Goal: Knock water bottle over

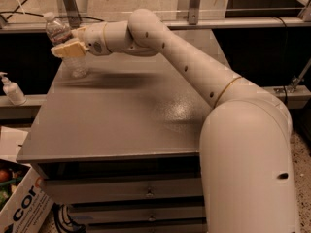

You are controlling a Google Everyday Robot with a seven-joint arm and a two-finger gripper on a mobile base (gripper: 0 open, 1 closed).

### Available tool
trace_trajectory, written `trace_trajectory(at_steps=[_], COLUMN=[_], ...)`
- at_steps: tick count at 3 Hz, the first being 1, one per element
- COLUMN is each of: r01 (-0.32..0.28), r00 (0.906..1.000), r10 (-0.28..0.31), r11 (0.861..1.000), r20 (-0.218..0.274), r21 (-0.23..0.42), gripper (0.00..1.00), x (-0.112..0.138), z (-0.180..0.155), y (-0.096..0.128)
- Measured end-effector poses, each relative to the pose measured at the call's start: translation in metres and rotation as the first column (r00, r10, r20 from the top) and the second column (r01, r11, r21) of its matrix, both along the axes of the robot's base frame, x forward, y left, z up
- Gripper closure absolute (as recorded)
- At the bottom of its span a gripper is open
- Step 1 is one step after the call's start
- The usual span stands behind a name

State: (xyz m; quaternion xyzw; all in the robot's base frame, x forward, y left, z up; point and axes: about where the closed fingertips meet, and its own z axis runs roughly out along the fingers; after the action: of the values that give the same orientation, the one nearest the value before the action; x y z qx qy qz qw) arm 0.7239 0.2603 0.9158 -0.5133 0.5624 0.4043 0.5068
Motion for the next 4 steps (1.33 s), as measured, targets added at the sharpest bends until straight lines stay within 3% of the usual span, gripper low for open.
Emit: trace_trajectory(at_steps=[1, 2, 3, 4], r01=[0.023, 0.070, 0.089, 0.079], r00=[0.9997, 0.9975, 0.9955, 0.9938], r10=[-0.023, -0.070, -0.087, -0.062], r11=[1.000, 0.998, 0.994, 0.978], r20=[-0.005, -0.008, 0.038, 0.092], r21=[-0.009, -0.007, -0.059, -0.192], gripper=[0.64, 0.88, 1.00, 1.00], x=[-0.002, 0.000, 0.000, -0.001], z=[0.004, 0.026, 0.055, 0.073], y=[-0.014, -0.048, -0.078, -0.100])
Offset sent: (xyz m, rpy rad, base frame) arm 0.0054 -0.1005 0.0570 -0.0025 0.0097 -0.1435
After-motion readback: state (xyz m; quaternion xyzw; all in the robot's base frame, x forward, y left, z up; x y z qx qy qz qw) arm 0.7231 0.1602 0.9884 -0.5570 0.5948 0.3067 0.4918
